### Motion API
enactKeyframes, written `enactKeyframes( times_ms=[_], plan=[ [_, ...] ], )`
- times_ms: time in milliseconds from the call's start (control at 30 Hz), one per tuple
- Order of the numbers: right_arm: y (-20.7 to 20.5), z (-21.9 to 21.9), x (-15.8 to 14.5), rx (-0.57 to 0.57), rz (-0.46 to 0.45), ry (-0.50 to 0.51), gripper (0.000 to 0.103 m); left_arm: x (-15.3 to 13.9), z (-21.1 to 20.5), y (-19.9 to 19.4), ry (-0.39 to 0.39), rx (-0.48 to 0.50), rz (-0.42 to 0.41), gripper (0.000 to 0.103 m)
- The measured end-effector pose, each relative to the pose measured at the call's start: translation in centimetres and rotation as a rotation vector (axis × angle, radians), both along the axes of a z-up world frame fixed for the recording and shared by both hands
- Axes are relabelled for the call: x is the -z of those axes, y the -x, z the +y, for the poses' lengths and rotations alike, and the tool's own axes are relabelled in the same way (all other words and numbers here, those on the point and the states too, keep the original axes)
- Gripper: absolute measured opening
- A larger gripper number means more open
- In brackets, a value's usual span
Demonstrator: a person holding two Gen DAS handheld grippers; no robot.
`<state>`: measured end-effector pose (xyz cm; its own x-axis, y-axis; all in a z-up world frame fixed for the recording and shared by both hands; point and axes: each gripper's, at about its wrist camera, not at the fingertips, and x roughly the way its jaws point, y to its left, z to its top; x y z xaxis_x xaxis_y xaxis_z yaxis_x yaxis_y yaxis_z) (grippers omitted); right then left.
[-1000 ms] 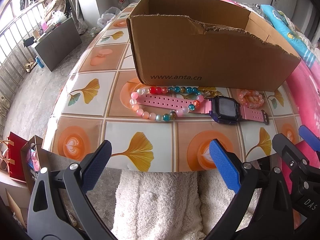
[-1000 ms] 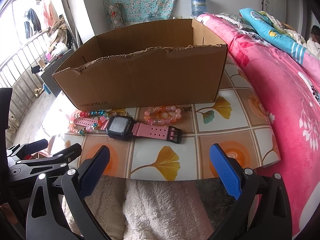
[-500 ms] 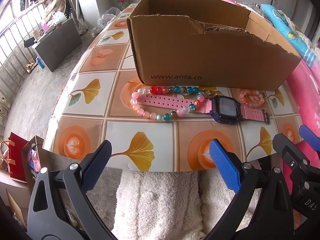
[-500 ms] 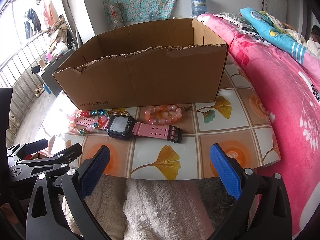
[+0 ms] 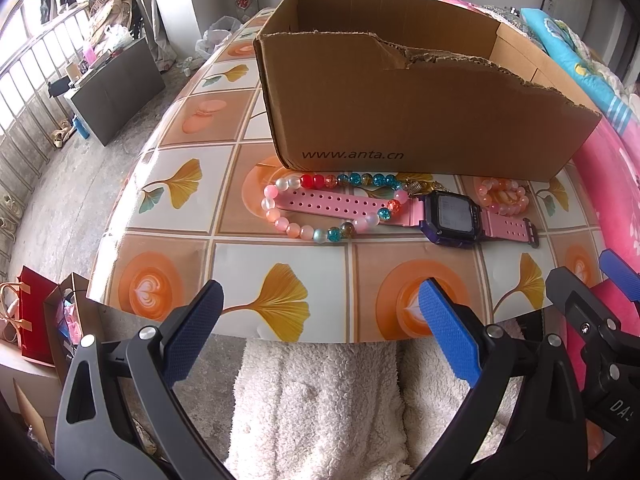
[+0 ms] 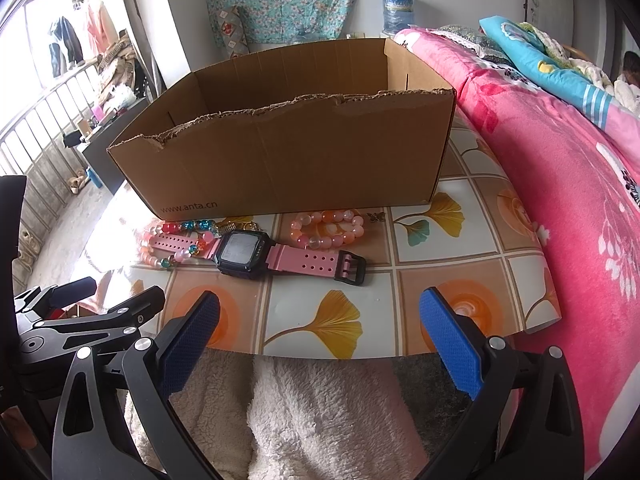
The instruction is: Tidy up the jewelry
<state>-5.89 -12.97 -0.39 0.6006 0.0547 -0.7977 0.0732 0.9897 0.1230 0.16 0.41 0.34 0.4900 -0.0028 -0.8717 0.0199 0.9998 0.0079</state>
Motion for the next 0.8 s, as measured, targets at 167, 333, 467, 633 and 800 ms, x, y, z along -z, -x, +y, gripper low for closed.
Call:
enactKeyframes(
  times_ms=[167, 333, 467, 633, 800],
  plan=[
    [0.0, 0.0, 0.0, 0.0, -0.001, 0.0, 0.098, -0.3, 0.0, 0.2, -0.007, 0.0, -0.004, 0.094],
    [0.0, 0.0, 0.0, 0.0, -0.001, 0.0, 0.098, -0.5, -0.1, 0.4, -0.02, 0.001, -0.015, 0.094],
    [0.1, 0.2, -0.2, -0.002, -0.006, 0.0, 0.098, -0.6, 0.3, 0.6, -0.023, 0.0, -0.033, 0.094],
    [0.3, 0.1, -1.1, -0.033, -0.054, -0.025, 0.098, -0.7, 1.8, 0.6, -0.027, -0.003, -0.074, 0.094],
    [-0.3, 1.1, -2.2, -0.119, -0.125, -0.068, 0.097, -0.9, 3.7, 0.5, 0.018, 0.032, -0.141, 0.094]
  ],
)
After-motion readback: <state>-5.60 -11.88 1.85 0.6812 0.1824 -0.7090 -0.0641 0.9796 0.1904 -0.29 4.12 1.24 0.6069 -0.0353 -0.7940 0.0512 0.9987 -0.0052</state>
